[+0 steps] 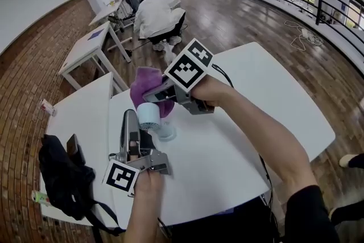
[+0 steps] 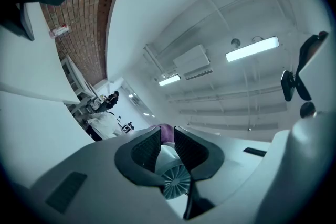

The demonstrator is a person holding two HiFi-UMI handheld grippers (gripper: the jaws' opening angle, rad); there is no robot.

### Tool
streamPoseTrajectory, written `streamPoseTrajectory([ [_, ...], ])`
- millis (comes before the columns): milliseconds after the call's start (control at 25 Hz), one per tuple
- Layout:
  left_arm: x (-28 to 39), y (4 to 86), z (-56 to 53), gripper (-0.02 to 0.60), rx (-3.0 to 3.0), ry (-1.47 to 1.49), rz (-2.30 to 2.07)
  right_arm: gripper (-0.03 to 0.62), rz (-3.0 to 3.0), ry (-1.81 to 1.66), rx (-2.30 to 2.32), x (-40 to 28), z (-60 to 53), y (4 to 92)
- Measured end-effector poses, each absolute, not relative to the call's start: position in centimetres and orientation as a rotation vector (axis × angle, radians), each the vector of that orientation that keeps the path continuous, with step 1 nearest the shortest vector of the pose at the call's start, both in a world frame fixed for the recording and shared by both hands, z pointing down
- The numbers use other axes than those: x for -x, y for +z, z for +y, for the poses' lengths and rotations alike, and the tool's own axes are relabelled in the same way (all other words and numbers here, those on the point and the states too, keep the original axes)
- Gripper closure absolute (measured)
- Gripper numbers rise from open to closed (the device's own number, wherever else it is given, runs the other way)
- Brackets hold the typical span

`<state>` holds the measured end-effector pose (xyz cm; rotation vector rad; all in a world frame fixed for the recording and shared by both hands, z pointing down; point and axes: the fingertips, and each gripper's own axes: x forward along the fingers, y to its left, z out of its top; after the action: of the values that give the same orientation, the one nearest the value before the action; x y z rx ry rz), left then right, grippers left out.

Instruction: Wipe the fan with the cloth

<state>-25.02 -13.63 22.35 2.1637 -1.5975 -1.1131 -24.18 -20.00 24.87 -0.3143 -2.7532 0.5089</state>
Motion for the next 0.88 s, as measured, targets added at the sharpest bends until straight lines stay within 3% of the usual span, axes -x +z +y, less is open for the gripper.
streamPoseTrajectory([
  [360, 22.4, 21.9, -17.3, 0.506, -2.348, -0.900, -1.431, 0.525, -2.745, 0.672, -0.099, 18.8, -20.0, 27.1],
  [880, 20.6, 24.3, -20.1, 0.505, -2.264, -0.888, -1.371, 0.525, -2.895, 0.894, -0.608, 12.1, -26.0, 27.9],
])
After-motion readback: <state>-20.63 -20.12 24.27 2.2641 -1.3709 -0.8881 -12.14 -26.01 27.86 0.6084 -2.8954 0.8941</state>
